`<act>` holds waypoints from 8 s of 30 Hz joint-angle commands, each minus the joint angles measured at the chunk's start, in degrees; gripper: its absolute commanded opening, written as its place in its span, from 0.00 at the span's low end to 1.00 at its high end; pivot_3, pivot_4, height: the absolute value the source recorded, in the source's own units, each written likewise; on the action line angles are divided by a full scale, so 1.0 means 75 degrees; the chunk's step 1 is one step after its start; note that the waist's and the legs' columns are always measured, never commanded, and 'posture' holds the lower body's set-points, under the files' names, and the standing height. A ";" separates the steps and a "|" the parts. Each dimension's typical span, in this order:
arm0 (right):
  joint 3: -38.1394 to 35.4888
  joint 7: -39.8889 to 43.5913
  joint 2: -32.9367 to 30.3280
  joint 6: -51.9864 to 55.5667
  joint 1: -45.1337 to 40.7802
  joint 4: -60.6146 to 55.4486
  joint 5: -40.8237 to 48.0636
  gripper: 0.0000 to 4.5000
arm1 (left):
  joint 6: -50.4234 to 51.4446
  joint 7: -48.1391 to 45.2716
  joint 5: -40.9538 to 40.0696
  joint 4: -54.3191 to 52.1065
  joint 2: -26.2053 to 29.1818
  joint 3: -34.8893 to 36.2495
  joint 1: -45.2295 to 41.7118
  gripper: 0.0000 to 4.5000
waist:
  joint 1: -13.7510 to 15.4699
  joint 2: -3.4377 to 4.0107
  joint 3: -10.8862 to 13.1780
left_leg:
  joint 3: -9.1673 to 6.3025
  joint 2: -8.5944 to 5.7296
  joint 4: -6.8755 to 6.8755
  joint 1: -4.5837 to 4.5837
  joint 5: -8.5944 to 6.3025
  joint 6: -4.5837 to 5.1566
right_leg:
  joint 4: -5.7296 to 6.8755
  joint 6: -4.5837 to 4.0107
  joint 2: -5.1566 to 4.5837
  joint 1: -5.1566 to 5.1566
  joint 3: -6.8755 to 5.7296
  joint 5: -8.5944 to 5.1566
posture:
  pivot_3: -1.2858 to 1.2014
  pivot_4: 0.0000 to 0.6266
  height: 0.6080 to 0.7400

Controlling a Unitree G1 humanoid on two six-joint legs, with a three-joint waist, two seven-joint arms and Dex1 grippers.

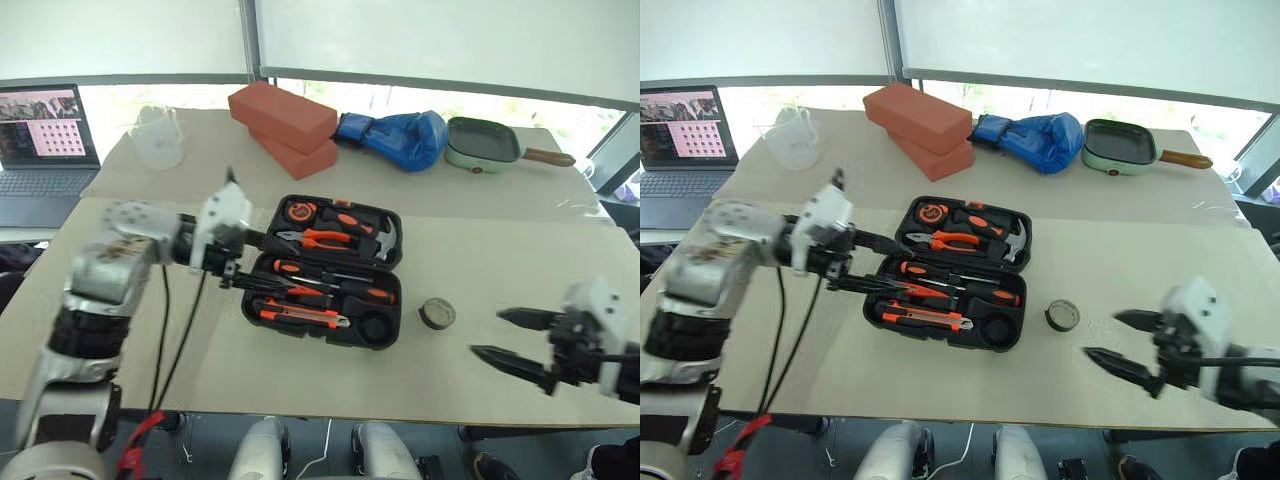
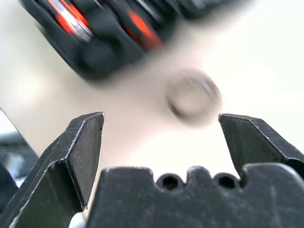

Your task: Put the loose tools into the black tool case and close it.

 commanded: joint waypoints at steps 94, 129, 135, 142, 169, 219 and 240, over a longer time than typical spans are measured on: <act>0.5962 -0.0613 0.2355 -0.1016 -0.6154 0.3431 -0.3180 0.00 | -0.3076 0.2694 0.2406 0.4232 -0.1012 -0.1040 0.0137 0.01 | -0.0012 0.0005 0.0014 | 0.0043 -0.0023 -0.0046 -0.0015 0.0002 -0.0006 | -0.0008 -0.0011 -0.0002 -0.0040 -0.0003 0.0000 | 0.52 0.24 0.99; 0.4628 0.0075 0.1109 -0.1682 -0.3363 0.2105 -0.3650 0.00 | -0.0821 0.2964 0.1385 0.0116 0.0800 0.0754 0.4334 0.01 | 0.0025 0.0004 0.0013 | 0.0039 -0.0002 -0.0087 0.0049 0.0002 -0.0011 | -0.0019 -0.0023 -0.0012 -0.0004 0.0003 -0.0009 | 0.52 0.24 0.99; 0.4284 -0.0177 0.1416 0.0038 -0.4656 0.2274 -0.2658 0.25 | 0.2456 0.4160 0.0065 0.1065 0.0127 0.1439 0.2163 0.39 | 0.0029 0.0000 0.0015 | 0.0041 -0.0003 -0.0085 0.0078 0.0027 -0.0026 | -0.0005 -0.0031 -0.0010 0.0012 0.0002 -0.0003 | 0.52 0.24 0.99; 0.3957 -0.1237 0.2283 0.2388 -0.6323 0.2559 -0.1802 0.56 | 0.5114 0.5699 -0.0641 0.1414 -0.1126 0.1953 0.0157 0.70 | -0.0031 -0.0003 0.0014 | 0.0028 -0.0016 -0.0093 0.0042 0.0027 -0.0028 | 0.0013 -0.0029 -0.0001 -0.0021 0.0004 0.0003 | 0.52 0.24 0.99; 0.4774 -0.2104 0.3359 0.3306 -0.7236 0.2994 -0.1652 0.00 | 0.5187 0.6347 -0.0750 0.0902 -0.1785 0.0838 0.0509 0.01 | -0.0128 -0.0001 0.0012 | 0.0024 -0.0016 -0.0116 0.0052 0.0033 -0.0039 | 0.0003 -0.0032 -0.0010 -0.0013 0.0008 0.0005 | 0.52 0.24 0.99; 0.4973 -0.4289 0.2515 -1.0460 -0.2002 0.3083 -0.7945 0.00 | -0.5024 0.7588 0.3491 -0.1315 -0.2290 0.0674 0.5417 0.01 | -0.0152 -0.0005 0.0005 | 0.0039 0.0002 -0.0146 0.0080 0.0022 -0.0039 | -0.0062 -0.0034 -0.0010 0.0019 0.0008 0.0005 | 0.52 0.24 0.99; 0.3285 0.0382 -0.0426 -0.6564 0.2037 -0.0301 -0.2118 0.05 | -0.1651 0.4934 0.0276 -0.0994 0.0712 0.3317 0.6161 0.66 | 0.0151 -0.0018 0.0022 | 0.0053 0.0011 -0.0252 0.0373 -0.0041 -0.0138 | -0.0114 -0.0066 -0.0069 0.0230 -0.0022 -0.0153 | 0.52 0.24 0.99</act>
